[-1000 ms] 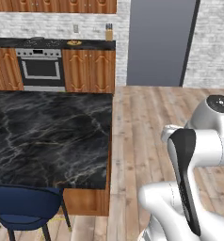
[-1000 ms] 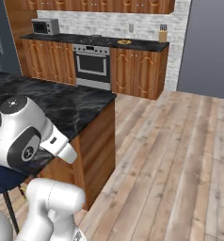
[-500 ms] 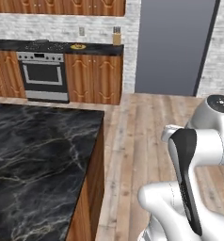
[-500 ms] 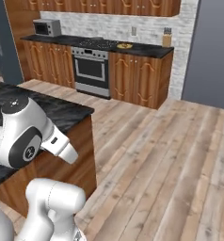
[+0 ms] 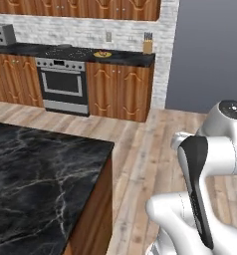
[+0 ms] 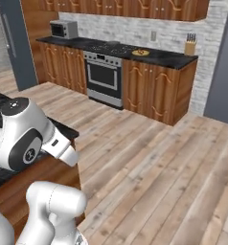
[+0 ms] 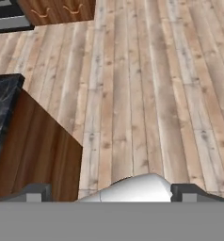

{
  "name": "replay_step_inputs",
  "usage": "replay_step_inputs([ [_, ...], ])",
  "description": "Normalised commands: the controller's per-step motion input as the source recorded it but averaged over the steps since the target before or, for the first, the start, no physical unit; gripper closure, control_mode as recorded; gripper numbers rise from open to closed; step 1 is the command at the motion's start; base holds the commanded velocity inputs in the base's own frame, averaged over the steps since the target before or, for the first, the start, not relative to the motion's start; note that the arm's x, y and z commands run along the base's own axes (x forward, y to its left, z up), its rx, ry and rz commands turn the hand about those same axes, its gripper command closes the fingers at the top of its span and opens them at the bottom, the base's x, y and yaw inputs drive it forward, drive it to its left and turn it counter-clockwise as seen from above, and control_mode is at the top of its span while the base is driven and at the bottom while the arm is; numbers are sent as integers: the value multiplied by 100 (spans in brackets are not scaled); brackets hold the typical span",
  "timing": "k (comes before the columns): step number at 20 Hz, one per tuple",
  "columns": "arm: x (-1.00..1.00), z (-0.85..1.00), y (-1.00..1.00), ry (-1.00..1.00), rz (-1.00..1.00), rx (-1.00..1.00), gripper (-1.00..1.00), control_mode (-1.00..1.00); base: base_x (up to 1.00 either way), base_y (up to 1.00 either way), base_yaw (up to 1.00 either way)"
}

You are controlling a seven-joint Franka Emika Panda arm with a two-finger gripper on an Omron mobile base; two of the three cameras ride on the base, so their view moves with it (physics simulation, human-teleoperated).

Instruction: Place the cold items (avocado and tangerine) from the fridge in one tupperware on the dining counter. Place the warm items (kebab skewer and hot dog) in the stove area in another tupperware.

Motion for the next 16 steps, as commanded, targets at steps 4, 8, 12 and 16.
replay_step_inputs([
  [4,0,0,0,0,0,0,-100,100,100,-68,31],
  [8,0,0,0,0,0,0,-100,100,100,-72,29],
  [12,0,0,0,0,0,0,-100,100,100,-75,26],
  [16,0,0,0,0,0,0,-100,100,100,-73,24],
])
